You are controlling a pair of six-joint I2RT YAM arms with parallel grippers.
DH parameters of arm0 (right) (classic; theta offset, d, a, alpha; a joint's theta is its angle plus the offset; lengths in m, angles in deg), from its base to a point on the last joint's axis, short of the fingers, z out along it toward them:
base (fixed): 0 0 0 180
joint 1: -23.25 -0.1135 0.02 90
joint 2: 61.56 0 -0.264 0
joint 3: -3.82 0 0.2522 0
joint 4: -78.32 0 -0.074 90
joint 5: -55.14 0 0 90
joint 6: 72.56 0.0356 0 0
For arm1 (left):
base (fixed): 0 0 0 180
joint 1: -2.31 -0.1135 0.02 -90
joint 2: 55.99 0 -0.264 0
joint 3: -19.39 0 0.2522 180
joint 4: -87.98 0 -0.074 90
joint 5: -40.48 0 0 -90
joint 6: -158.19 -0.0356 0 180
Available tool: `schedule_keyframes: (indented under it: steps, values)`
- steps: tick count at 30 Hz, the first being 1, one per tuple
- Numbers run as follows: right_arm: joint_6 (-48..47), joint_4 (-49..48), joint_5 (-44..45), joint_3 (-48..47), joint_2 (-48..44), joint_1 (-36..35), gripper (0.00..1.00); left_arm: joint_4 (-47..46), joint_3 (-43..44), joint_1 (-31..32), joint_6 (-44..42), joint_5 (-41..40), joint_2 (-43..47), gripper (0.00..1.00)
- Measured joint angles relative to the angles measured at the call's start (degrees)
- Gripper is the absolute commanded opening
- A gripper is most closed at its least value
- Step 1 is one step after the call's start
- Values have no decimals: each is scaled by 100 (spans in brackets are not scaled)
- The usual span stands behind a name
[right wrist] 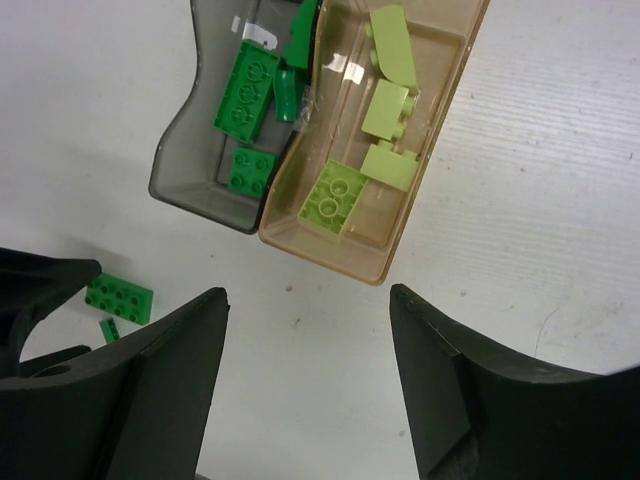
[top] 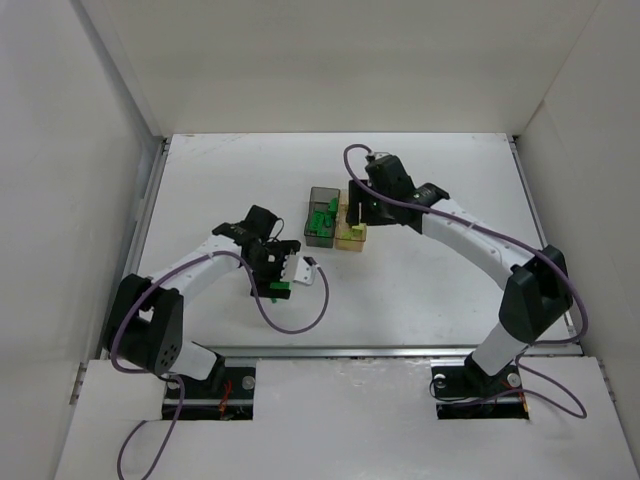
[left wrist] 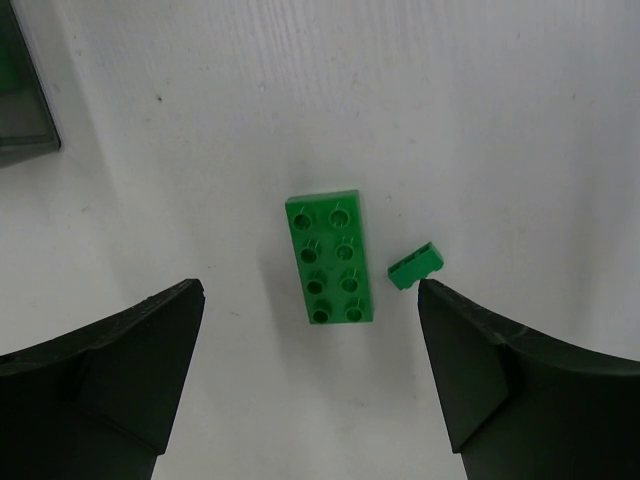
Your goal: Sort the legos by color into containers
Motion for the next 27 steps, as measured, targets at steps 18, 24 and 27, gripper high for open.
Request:
schedule_keyframes:
  steps: [18, 24, 27]
  values:
    - [291, -120, 52, 680, -514, 0, 71, -1078, -505, 627, 1709, -376, -367, 71]
    - [348, -160, 72, 710, -518, 0, 71, -1320, -485, 629, 1805, -442, -466, 21]
    - [361, -162, 103, 748, -527, 0, 71, -1349, -452, 632, 1801, -450, -503, 0]
